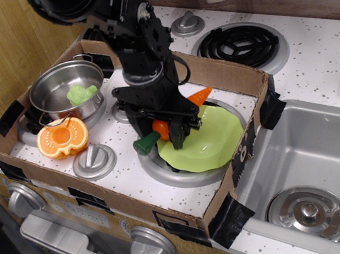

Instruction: Take carrot off plate

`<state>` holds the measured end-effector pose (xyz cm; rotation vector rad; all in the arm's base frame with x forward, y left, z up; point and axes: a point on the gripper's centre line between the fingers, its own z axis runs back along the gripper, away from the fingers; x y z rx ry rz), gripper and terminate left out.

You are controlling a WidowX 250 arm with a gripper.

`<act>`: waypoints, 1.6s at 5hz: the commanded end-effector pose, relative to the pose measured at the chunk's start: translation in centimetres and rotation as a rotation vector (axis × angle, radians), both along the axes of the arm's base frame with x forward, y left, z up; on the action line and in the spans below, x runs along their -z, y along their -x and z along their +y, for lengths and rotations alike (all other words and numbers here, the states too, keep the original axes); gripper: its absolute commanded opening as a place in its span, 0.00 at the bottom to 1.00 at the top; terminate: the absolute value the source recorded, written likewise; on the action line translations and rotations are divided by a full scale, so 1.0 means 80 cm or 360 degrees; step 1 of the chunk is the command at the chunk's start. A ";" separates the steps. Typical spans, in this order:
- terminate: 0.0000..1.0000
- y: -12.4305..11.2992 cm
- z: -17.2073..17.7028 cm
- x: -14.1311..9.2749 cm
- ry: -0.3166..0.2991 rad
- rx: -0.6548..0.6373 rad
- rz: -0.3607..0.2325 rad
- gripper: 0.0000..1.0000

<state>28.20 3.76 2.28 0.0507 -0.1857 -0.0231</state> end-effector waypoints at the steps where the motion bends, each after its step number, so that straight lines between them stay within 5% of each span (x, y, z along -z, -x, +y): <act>1: 0.00 -0.020 -0.005 -0.025 -0.0028 -0.0040 -0.0048 0.00; 2: 0.00 -0.026 -0.013 -0.050 -0.0029 -0.0167 -0.0012 0.00; 4: 0.00 -0.019 -0.013 -0.078 -0.0023 -0.0904 0.0178 0.00; 7: 0.00 -0.083 0.013 -0.080 -0.0007 -0.2101 0.0062 0.00; 8: 0.00 -0.094 0.012 -0.075 0.0001 -0.2349 0.0008 0.00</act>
